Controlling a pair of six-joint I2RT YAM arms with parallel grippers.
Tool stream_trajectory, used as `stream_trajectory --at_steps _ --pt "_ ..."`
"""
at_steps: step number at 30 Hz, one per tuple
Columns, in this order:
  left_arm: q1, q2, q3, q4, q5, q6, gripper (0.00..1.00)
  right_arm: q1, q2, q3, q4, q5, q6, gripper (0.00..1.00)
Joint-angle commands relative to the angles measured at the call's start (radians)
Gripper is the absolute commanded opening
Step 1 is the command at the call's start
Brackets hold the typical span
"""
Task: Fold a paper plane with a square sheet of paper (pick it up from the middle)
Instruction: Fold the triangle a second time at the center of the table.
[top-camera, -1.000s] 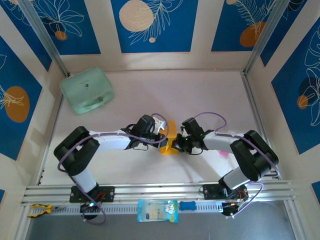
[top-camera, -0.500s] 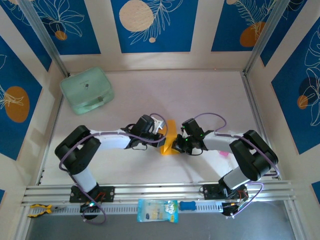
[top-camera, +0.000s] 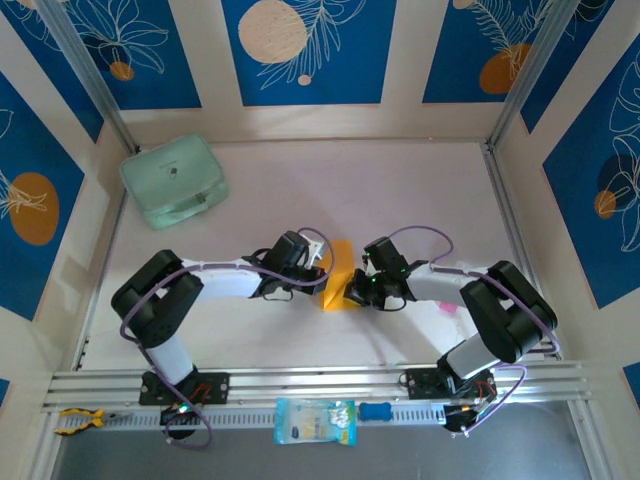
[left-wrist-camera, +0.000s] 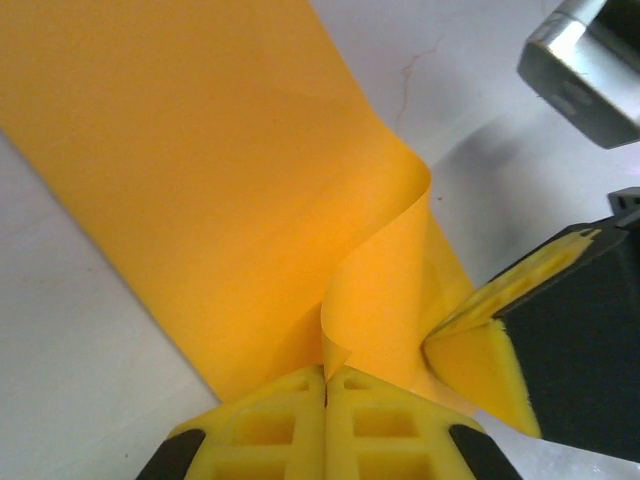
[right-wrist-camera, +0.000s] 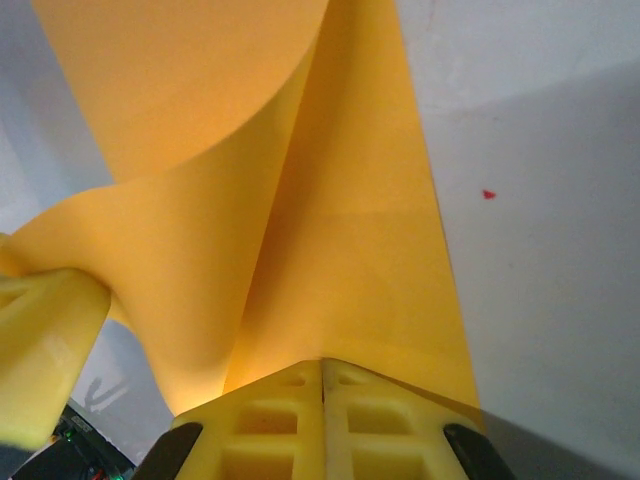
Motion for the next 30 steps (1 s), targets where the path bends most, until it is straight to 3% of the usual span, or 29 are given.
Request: stream_trajectory --at_steps 1,30 --pt "0.012 0.020 -0.012 -0.030 -0.028 0.014 0.00 -0.006 -0.017 -0.016 -0.062 0.012 -0.016 0.03" --pt "0.015 0.013 0.013 -0.027 -0.028 0.088 0.00 -0.006 -0.022 -0.029 -0.054 0.005 -0.014 0.03"
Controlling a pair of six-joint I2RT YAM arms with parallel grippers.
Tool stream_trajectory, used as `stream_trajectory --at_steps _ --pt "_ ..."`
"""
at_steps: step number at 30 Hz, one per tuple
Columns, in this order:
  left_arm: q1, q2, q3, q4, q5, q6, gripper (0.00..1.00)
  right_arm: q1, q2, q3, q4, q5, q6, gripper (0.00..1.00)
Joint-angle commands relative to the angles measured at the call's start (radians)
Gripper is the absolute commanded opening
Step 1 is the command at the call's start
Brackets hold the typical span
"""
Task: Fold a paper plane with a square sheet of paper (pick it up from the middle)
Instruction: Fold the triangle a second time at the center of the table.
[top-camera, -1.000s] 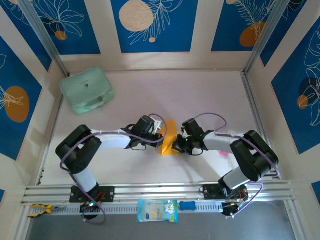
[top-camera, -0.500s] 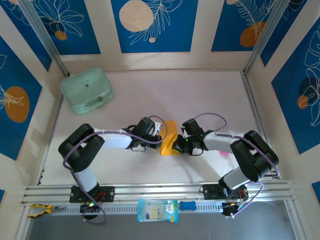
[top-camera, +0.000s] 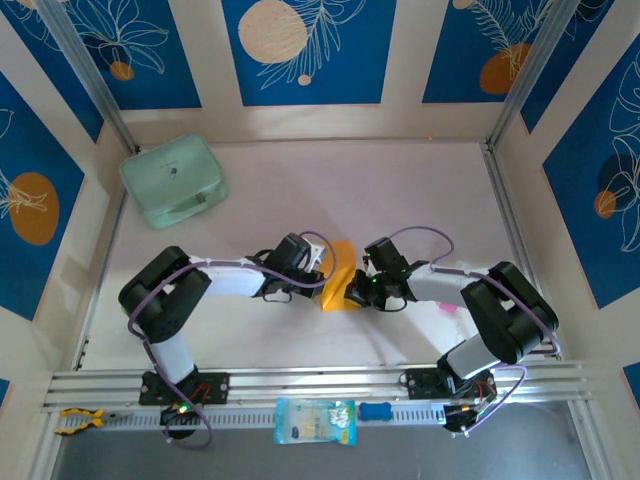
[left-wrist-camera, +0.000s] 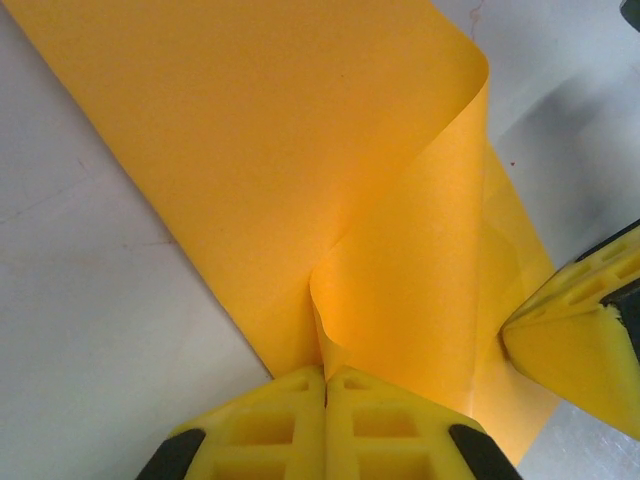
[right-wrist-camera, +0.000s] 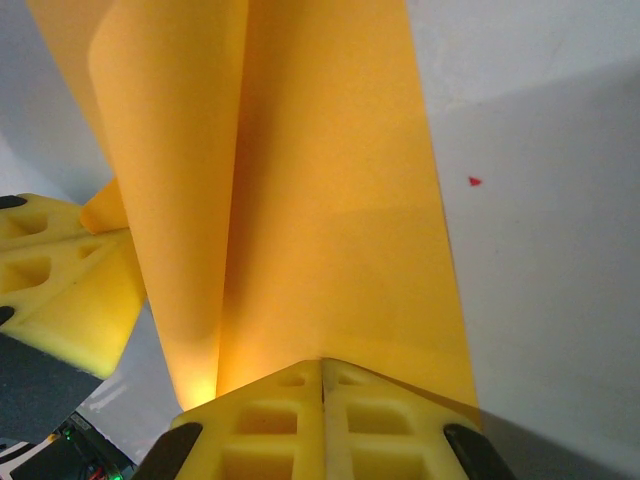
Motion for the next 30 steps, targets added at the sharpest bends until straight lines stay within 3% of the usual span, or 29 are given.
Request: stream_trajectory --at_steps 1,30 --pt "0.013 -0.037 -0.004 0.015 -0.006 0.021 0.00 -0.003 -0.015 -0.025 -0.048 0.006 -0.014 0.03" --pt "0.013 -0.011 0.042 -0.017 0.017 0.057 0.00 -0.003 -0.017 -0.037 -0.044 0.005 -0.008 0.03"
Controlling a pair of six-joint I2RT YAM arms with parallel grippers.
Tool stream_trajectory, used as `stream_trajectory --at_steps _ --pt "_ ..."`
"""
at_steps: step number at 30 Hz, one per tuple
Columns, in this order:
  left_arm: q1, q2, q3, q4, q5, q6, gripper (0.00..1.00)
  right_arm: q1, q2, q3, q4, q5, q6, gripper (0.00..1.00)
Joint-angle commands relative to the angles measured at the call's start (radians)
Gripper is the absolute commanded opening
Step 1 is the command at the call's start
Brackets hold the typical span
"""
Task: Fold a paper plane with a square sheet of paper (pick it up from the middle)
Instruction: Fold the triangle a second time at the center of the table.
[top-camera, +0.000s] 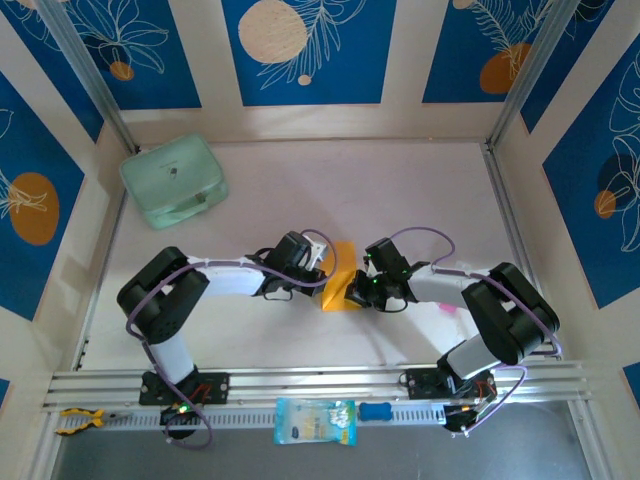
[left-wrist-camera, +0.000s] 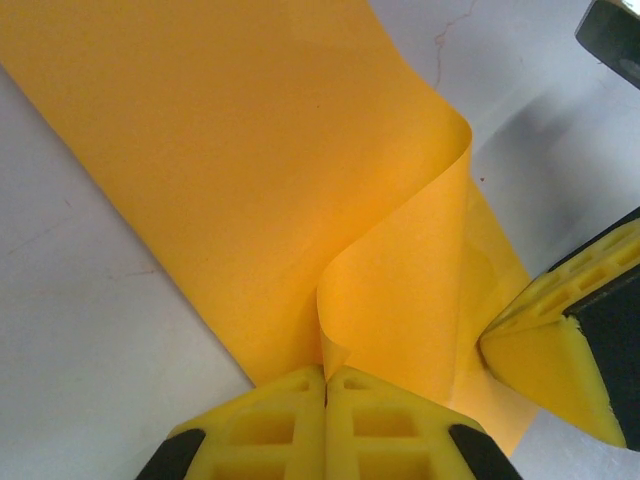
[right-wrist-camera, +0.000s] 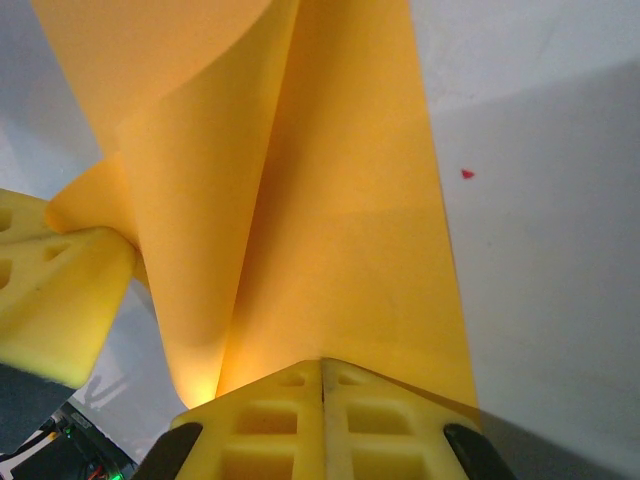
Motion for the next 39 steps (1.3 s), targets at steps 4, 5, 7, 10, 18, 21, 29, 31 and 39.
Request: stream_trajectory --at_steps 4,5,7,10,18,21,29,31,39 --pt "0.013 0.007 0.033 -0.020 0.000 0.040 0.00 -0.003 -0.011 -0.028 -0.051 0.006 -0.006 0.03" --pt "0.013 0.009 0.035 -0.022 -0.001 0.044 0.00 -0.003 -0.011 -0.029 -0.050 0.005 -0.005 0.03" --pt "0.013 0.015 0.037 -0.025 -0.006 0.050 0.00 -0.003 -0.011 -0.029 -0.050 0.005 -0.006 0.03" --pt "0.015 0.019 0.043 -0.030 -0.010 0.059 0.00 -0.003 -0.010 -0.029 -0.050 0.003 -0.007 0.03" --pt "0.017 0.032 0.048 -0.038 -0.015 0.062 0.00 -0.003 -0.011 -0.031 -0.050 0.003 -0.007 0.03" --pt "0.019 0.037 0.051 -0.038 -0.011 0.064 0.00 -0.004 -0.011 -0.032 -0.049 0.003 -0.004 0.03" --pt "0.023 0.048 0.052 -0.036 -0.009 0.067 0.00 -0.003 -0.014 -0.034 -0.052 0.003 -0.005 0.03" --pt "0.025 0.052 0.057 -0.039 0.004 0.074 0.00 -0.002 -0.015 -0.034 -0.054 0.003 -0.006 0.03" --pt "0.027 0.033 0.046 -0.025 0.017 0.074 0.00 -0.004 -0.020 -0.036 -0.058 0.006 -0.007 0.03"
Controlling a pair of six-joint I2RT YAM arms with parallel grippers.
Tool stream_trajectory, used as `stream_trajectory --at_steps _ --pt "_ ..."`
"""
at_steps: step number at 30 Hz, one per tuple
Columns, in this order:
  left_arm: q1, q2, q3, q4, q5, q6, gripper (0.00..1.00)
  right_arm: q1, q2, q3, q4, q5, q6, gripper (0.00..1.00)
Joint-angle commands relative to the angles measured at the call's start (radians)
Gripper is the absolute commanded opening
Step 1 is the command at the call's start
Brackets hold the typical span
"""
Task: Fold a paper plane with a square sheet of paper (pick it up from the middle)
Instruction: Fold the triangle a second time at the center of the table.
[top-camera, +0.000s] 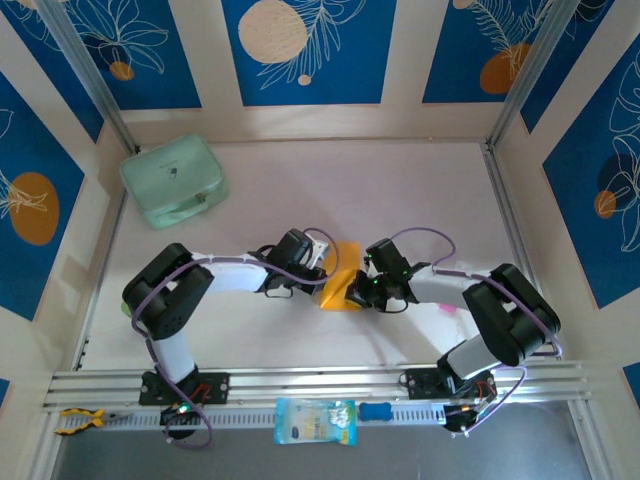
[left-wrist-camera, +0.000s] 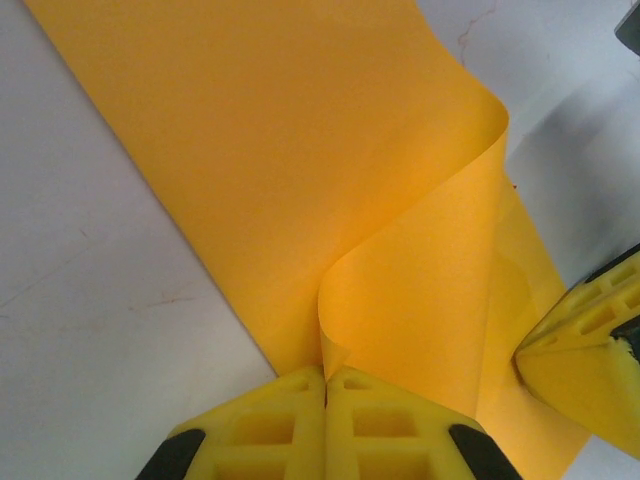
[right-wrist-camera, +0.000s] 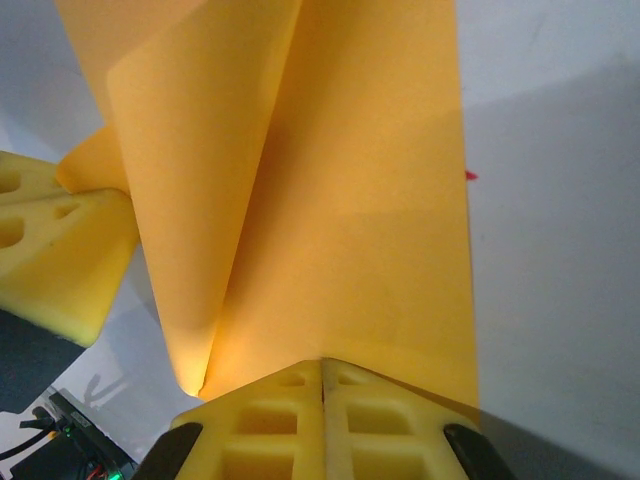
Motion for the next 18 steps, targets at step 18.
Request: stream_trajectory --at_steps 18 --pt "0.016 0.021 0.018 0.008 0.050 0.015 0.00 -0.005 -0.014 -0.035 -0.059 0.009 -0.004 0.03"
